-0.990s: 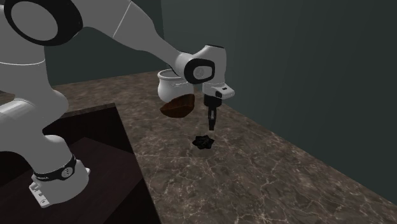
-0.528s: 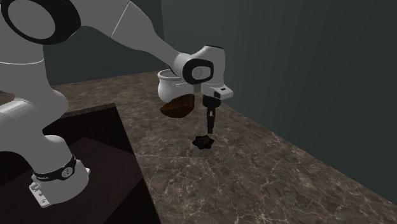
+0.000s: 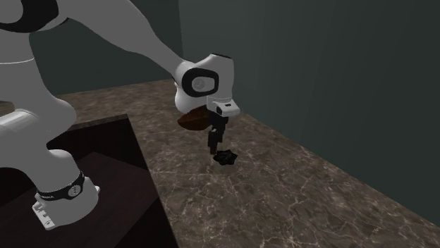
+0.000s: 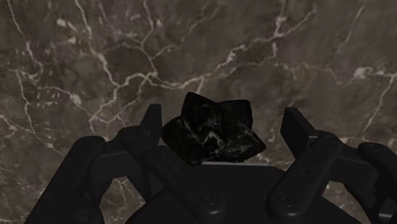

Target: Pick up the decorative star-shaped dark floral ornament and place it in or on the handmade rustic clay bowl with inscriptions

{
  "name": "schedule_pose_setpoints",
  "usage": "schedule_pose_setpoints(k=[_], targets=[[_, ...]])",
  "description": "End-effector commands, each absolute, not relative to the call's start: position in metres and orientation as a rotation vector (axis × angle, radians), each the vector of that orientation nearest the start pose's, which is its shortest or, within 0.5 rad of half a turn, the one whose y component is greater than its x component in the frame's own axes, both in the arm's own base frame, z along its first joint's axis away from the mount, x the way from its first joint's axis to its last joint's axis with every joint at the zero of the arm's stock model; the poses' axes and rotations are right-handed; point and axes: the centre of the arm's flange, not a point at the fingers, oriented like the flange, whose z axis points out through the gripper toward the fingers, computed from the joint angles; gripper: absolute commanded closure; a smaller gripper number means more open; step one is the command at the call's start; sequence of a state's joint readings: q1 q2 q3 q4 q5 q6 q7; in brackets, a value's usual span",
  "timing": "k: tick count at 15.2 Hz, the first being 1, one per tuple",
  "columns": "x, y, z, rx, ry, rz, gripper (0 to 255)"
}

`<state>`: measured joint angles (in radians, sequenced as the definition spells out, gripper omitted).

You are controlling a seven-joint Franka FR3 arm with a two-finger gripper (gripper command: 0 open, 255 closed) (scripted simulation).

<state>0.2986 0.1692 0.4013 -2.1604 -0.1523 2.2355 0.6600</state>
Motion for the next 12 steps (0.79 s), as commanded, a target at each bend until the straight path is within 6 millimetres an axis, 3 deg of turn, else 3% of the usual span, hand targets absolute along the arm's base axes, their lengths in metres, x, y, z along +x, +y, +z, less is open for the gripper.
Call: schedule_pose_setpoints(k=[1, 5, 12], targets=[[0.422, 0.346, 0.309, -3.224, -0.210, 0.048, 0], [0.422, 0.344, 0.285, -3.224, -0.210, 0.048, 0], [0.422, 0.344, 0.285, -3.224, -0.210, 0.048, 0]])
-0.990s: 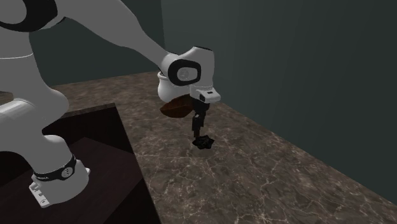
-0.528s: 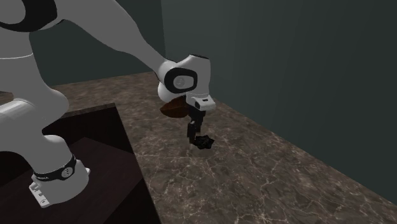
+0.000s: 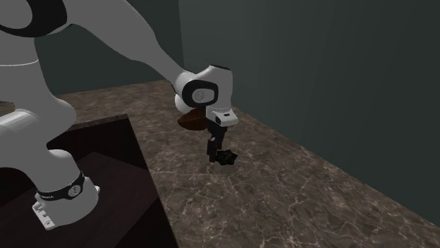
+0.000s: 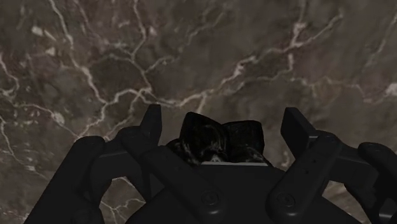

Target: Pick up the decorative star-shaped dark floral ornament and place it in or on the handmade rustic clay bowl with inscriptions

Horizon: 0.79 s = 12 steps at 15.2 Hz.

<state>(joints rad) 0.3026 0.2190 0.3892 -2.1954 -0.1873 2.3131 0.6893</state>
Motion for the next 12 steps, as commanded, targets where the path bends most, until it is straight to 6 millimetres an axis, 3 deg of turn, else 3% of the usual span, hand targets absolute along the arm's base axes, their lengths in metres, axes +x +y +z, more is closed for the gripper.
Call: schedule_pose_setpoints(k=[1, 2, 12], targets=[[0.4216, 0.3437, 0.2849, -3.224, -0.210, 0.048, 0], [0.4216, 0.3437, 0.2849, -3.224, -0.210, 0.048, 255], [0.4215, 0.3437, 0.2901, -3.224, -0.210, 0.048, 255]])
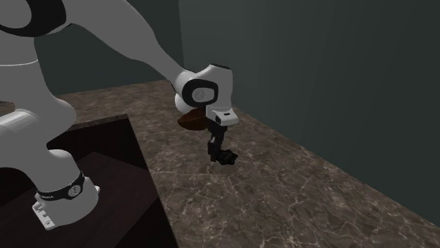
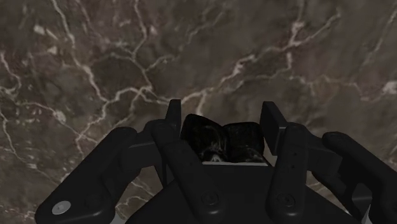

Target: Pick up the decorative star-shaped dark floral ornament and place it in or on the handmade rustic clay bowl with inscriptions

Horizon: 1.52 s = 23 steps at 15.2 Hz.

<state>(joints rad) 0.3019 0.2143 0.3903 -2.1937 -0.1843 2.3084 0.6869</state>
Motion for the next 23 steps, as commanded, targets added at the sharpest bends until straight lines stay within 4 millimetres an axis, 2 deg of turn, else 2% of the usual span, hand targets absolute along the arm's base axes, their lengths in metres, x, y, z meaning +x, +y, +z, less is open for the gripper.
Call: schedule_pose_setpoints(k=[1, 23], targets=[[0.422, 0.344, 0.295, -3.224, -0.210, 0.048, 255], [0.422, 0.344, 0.412, -3.224, -0.210, 0.048, 255]])
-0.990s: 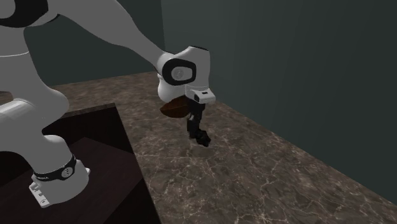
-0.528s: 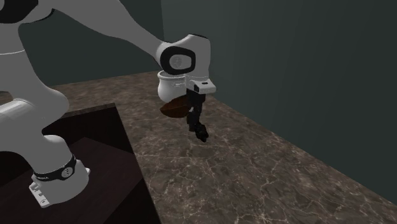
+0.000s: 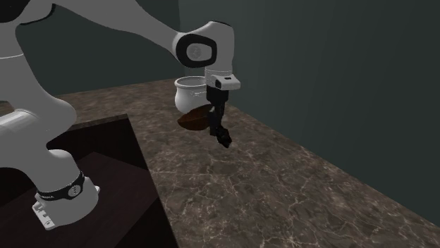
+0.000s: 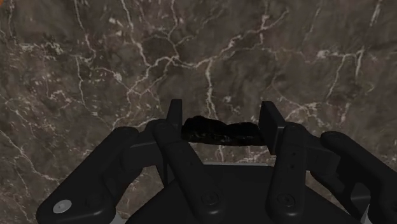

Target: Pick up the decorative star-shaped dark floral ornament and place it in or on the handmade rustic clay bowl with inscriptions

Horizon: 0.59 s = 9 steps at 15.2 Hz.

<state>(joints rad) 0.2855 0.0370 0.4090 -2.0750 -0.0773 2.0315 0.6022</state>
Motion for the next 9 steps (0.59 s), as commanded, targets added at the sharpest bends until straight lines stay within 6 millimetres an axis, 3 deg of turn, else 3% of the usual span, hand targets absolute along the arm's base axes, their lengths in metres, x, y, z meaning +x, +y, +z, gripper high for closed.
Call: schedule_pose_setpoints(k=[1, 9], targets=[[0.422, 0.344, 0.417, -3.224, -0.210, 0.048, 255], [0.422, 0.344, 0.459, -3.224, -0.210, 0.048, 255]])
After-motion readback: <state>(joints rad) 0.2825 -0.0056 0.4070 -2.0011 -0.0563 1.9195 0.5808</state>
